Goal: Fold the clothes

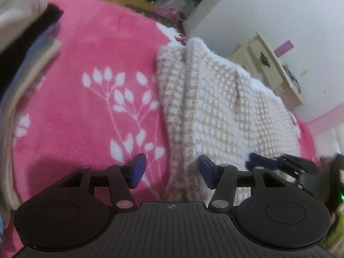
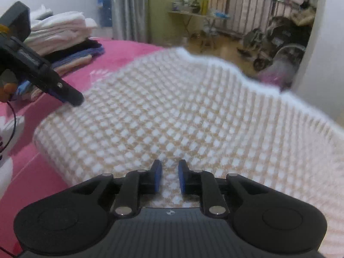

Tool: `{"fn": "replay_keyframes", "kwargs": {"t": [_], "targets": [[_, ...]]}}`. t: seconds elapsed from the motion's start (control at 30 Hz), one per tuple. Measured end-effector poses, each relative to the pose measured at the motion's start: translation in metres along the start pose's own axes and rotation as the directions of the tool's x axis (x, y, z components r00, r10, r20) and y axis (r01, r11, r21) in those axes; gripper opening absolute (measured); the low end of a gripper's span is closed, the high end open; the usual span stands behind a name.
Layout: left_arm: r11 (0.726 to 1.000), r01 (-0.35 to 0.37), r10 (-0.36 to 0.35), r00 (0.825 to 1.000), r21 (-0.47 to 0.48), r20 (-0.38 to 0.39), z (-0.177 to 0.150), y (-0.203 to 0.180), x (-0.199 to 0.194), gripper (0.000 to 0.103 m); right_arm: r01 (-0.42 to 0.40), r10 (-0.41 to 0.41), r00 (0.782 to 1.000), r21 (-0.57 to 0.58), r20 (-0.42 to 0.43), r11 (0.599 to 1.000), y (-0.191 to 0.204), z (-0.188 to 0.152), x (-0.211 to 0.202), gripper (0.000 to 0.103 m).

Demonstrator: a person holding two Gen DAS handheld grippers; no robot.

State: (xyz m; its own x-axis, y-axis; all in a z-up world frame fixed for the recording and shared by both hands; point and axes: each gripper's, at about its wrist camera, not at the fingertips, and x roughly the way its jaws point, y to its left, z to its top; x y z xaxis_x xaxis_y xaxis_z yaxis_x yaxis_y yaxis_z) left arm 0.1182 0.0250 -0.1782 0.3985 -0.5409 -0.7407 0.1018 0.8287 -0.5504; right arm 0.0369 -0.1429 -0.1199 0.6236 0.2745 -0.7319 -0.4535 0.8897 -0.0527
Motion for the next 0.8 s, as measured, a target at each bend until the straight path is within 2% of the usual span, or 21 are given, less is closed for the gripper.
{"fn": "replay_keyframes", "kwargs": {"t": [0.03, 0.07, 0.1, 0.13, 0.17, 0.23, 0.33, 0.37, 0.43, 0.5, 0.57, 0.63, 0.7, 0.8], "targets": [[1.000, 0.015, -0.016, 1.000, -0.018, -0.005, 0.003, 0.002, 0.000, 0.054, -0.016, 0.016, 0.999, -0.018, 0.036, 1.000, 0.009, 0.005, -0.010, 0.023], [0.999, 0.031, -0.031, 0.999, -0.037, -0.009, 0.006, 0.004, 0.000, 0.054, -0.051, 0.057, 0.994, -0.073, 0.089, 0.996, 0.025, 0.007, -0.025, 0.029], [0.997, 0.038, -0.038, 0.999, -0.061, -0.001, 0.009, 0.008, 0.000, 0.054, -0.072, 0.090, 0.989, -0.149, 0.118, 0.986, 0.044, 0.006, -0.035, 0.039], [0.995, 0.046, -0.046, 0.999, -0.085, 0.007, 0.013, 0.012, 0.001, 0.054, -0.088, 0.122, 0.982, -0.228, 0.141, 0.970, 0.063, 0.005, -0.044, 0.043], [0.993, 0.054, -0.053, 0.999, -0.110, 0.015, 0.016, 0.016, 0.001, 0.054, -0.092, 0.145, 0.979, -0.320, 0.146, 0.943, 0.083, 0.002, -0.047, 0.050], [0.985, 0.070, -0.068, 0.998, -0.159, 0.015, 0.023, 0.024, 0.006, 0.055, -0.081, 0.168, 0.977, -0.489, 0.135, 0.868, 0.122, -0.013, -0.036, 0.052], [0.971, 0.092, -0.094, 0.996, -0.221, 0.001, 0.032, 0.034, 0.017, 0.055, -0.022, 0.130, 0.983, -0.621, 0.129, 0.783, 0.158, -0.027, -0.012, 0.054], [0.968, 0.100, -0.102, 0.995, -0.231, 0.004, 0.034, 0.035, 0.020, 0.055, -0.004, 0.113, 0.986, -0.649, 0.126, 0.761, 0.166, -0.033, -0.008, 0.059], [0.963, 0.117, -0.118, 0.993, -0.242, 0.014, 0.038, 0.034, 0.024, 0.055, 0.034, 0.069, 0.991, -0.708, 0.116, 0.705, 0.180, -0.042, 0.004, 0.061], [0.958, 0.136, -0.135, 0.991, -0.251, 0.021, 0.042, 0.032, 0.029, 0.055, 0.076, 0.051, 0.988, -0.755, 0.144, 0.651, 0.189, -0.047, 0.015, 0.066], [0.954, 0.153, -0.152, 0.988, -0.257, 0.024, 0.046, 0.031, 0.035, 0.055, 0.097, 0.035, 0.987, -0.765, 0.155, 0.637, 0.192, -0.053, 0.018, 0.067], [0.953, 0.155, -0.154, 0.988, -0.261, 0.023, 0.049, 0.029, 0.041, 0.055, 0.119, 0.020, 0.985, -0.760, 0.171, 0.639, 0.193, -0.049, 0.022, 0.068], [0.948, 0.168, -0.166, 0.986, -0.271, 0.032, 0.051, 0.027, 0.044, 0.055, 0.174, -0.039, 0.979, -0.730, 0.198, 0.661, 0.193, -0.041, 0.028, 0.067], [0.948, 0.171, -0.167, 0.985, -0.269, 0.038, 0.058, 0.025, 0.049, 0.055, 0.144, -0.046, 0.987, -0.697, 0.157, 0.703, 0.192, -0.034, 0.038, 0.061]]}}
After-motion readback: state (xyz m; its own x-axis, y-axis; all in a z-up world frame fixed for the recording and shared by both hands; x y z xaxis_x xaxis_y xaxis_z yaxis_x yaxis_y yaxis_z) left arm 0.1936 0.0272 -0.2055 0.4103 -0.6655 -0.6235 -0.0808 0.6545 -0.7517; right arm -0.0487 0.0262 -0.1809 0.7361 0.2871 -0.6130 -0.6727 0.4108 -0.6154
